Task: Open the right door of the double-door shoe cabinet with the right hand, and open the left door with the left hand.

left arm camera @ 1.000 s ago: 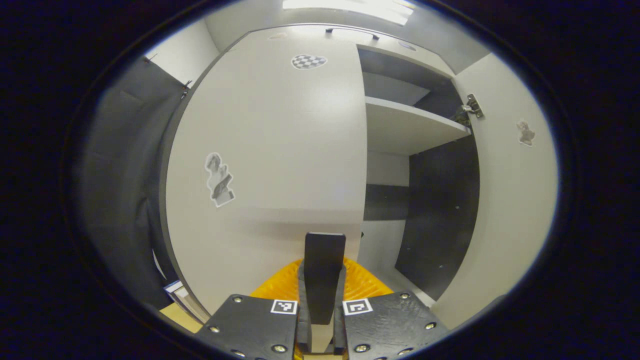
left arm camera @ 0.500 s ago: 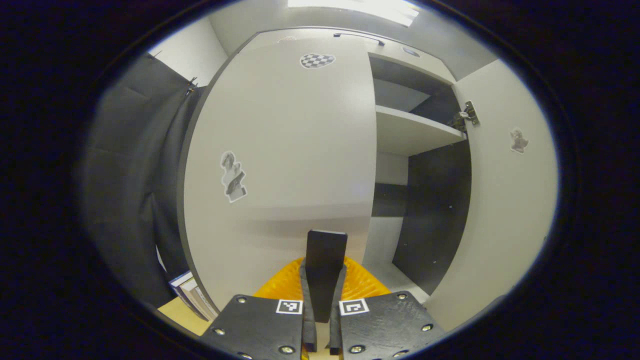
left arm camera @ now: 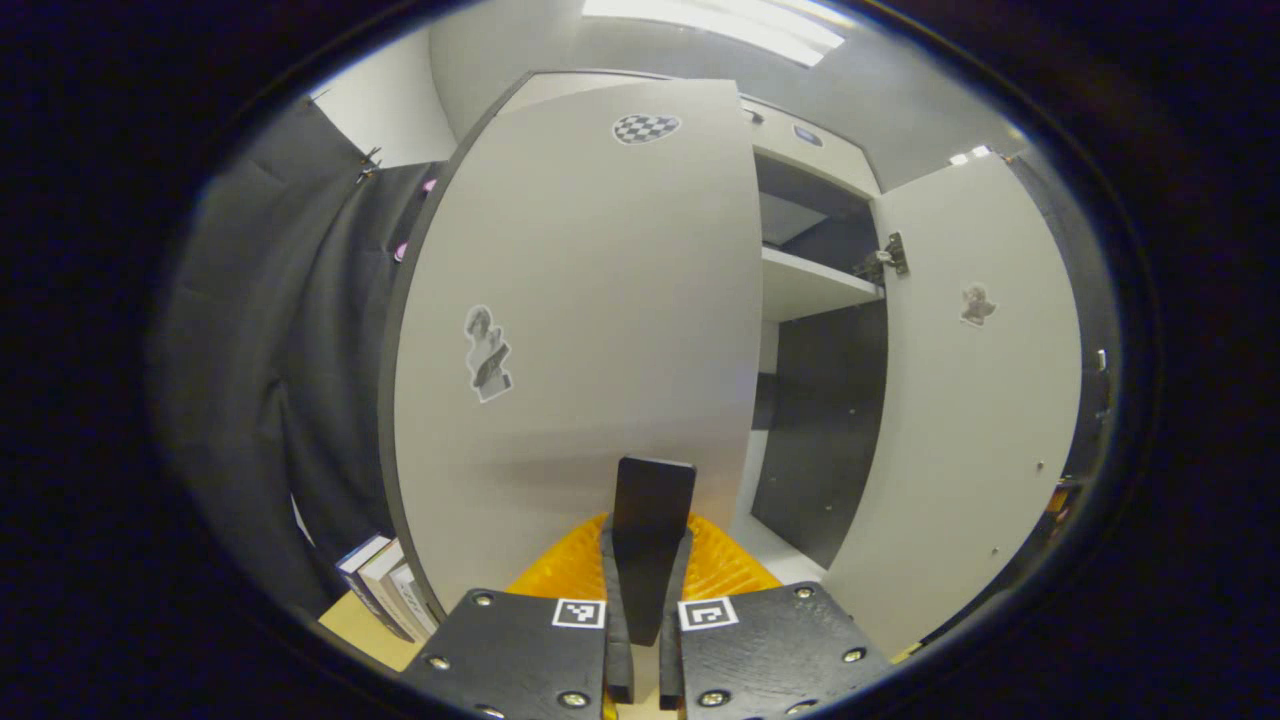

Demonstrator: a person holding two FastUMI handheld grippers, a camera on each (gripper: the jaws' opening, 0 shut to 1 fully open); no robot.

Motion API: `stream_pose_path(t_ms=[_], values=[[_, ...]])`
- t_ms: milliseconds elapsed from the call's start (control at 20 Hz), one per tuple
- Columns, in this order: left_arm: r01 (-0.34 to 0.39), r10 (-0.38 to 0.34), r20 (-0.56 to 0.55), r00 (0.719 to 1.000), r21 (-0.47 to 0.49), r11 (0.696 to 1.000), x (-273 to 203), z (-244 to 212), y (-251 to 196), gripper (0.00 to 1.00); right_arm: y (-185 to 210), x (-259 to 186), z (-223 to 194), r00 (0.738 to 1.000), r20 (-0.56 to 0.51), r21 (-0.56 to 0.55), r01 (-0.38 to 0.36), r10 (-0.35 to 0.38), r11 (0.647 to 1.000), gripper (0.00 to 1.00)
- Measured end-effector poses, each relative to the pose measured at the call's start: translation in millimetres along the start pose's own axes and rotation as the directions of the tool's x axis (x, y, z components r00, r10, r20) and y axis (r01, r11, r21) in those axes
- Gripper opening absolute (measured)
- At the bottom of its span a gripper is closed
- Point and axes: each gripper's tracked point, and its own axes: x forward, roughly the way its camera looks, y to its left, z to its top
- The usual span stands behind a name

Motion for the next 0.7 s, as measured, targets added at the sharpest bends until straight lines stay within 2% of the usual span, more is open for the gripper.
stream_pose_path(t_ms=[450, 700], values=[[0.104, -0.104, 0.028, 0.994, -0.006, 0.995, -8, 9, 0, 0.12, 22, -86, -29, 0.999, 0.001, -0.03, 0.033, -0.033, 0.999, 0.77], [0.117, -0.117, 0.036, 0.992, 0.001, 0.993, -13, 10, 2, 0.12, 39, -112, -47, 1.0, -0.015, -0.012, 0.021, -0.021, 1.0, 0.77]])
